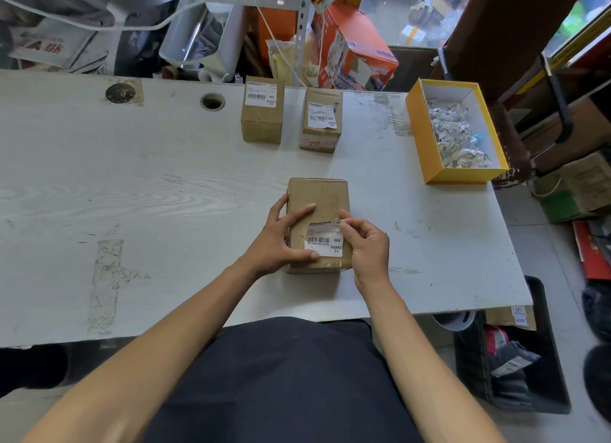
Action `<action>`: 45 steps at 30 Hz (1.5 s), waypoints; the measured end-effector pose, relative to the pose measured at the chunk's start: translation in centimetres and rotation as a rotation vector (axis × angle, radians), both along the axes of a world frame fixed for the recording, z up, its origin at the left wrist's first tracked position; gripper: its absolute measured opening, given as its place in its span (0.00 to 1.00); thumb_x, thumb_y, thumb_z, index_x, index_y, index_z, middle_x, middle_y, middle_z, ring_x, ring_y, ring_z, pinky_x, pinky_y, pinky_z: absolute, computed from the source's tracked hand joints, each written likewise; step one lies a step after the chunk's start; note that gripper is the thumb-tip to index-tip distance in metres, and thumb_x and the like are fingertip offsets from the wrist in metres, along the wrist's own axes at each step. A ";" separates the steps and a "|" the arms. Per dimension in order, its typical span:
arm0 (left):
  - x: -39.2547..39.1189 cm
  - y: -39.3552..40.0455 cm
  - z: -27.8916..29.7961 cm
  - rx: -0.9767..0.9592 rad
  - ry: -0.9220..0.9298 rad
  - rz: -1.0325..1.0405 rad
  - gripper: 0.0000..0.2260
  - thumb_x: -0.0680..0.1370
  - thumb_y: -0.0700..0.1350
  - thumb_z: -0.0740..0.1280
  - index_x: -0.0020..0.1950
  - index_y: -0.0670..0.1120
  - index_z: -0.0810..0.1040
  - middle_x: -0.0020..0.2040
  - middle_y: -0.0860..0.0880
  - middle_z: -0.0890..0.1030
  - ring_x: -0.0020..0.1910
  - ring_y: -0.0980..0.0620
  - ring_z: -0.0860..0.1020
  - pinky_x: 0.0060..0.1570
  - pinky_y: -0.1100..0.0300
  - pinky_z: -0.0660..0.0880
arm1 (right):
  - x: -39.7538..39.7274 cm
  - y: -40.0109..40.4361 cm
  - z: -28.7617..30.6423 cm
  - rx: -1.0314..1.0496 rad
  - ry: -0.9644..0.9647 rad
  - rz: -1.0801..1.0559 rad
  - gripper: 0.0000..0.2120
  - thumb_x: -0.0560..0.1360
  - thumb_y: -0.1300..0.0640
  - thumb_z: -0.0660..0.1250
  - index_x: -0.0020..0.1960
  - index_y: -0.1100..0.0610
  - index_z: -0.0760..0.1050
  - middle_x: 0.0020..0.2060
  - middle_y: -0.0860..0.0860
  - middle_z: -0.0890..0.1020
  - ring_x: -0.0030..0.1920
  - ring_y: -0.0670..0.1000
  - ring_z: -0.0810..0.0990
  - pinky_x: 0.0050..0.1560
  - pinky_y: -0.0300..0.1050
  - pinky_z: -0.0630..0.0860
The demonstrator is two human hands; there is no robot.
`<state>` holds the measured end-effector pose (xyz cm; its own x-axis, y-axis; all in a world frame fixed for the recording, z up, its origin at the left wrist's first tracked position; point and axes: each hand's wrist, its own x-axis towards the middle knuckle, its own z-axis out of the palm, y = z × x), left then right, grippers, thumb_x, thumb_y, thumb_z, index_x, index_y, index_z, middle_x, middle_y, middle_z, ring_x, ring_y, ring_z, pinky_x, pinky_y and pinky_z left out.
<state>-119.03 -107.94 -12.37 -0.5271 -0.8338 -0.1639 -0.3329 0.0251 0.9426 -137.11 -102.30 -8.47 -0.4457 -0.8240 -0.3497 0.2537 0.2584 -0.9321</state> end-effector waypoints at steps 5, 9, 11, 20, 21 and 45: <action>0.0 0.0 0.0 0.000 0.003 0.000 0.41 0.60 0.61 0.80 0.71 0.69 0.68 0.78 0.60 0.49 0.76 0.53 0.62 0.69 0.48 0.72 | 0.0 0.0 0.0 0.003 -0.004 0.004 0.07 0.75 0.69 0.67 0.41 0.60 0.80 0.53 0.50 0.85 0.55 0.52 0.84 0.54 0.50 0.81; 0.0 0.0 0.1 0.001 -0.001 -0.003 0.41 0.60 0.61 0.80 0.71 0.70 0.68 0.78 0.61 0.48 0.76 0.52 0.61 0.69 0.49 0.72 | 0.0 0.0 0.1 -0.006 -0.002 0.002 0.08 0.75 0.70 0.67 0.40 0.60 0.80 0.53 0.51 0.85 0.54 0.51 0.84 0.54 0.48 0.81; 0.0 0.0 0.1 0.008 0.001 -0.004 0.41 0.60 0.61 0.80 0.71 0.70 0.68 0.77 0.61 0.49 0.76 0.52 0.61 0.69 0.48 0.71 | 0.0 0.0 0.1 -0.008 0.003 0.002 0.08 0.75 0.70 0.67 0.40 0.60 0.79 0.53 0.51 0.85 0.53 0.50 0.84 0.51 0.45 0.81; 0.0 0.0 0.0 0.003 -0.003 0.002 0.41 0.60 0.60 0.80 0.71 0.69 0.68 0.78 0.60 0.49 0.75 0.56 0.62 0.69 0.48 0.72 | 0.0 0.0 0.0 -0.016 0.002 -0.002 0.07 0.76 0.70 0.67 0.41 0.61 0.79 0.51 0.48 0.85 0.51 0.47 0.84 0.46 0.39 0.79; 0.0 0.0 0.0 0.001 -0.006 0.002 0.41 0.60 0.60 0.80 0.71 0.69 0.68 0.78 0.60 0.49 0.75 0.56 0.62 0.69 0.48 0.72 | 0.0 0.0 0.0 -0.014 0.002 -0.001 0.07 0.75 0.70 0.67 0.41 0.61 0.79 0.52 0.49 0.85 0.51 0.47 0.84 0.47 0.39 0.80; 0.0 0.0 -0.1 -0.024 -0.009 -0.003 0.41 0.60 0.61 0.80 0.71 0.68 0.68 0.78 0.59 0.49 0.75 0.54 0.61 0.70 0.48 0.71 | -0.1 0.0 0.1 0.004 0.006 0.005 0.07 0.76 0.69 0.67 0.42 0.60 0.80 0.53 0.49 0.85 0.53 0.49 0.84 0.49 0.43 0.81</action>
<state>-118.98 -107.96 -12.45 -0.5284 -0.8359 -0.1483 -0.3411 0.0491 0.9387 -137.19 -102.30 -8.36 -0.4441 -0.8245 -0.3507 0.2468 0.2637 -0.9325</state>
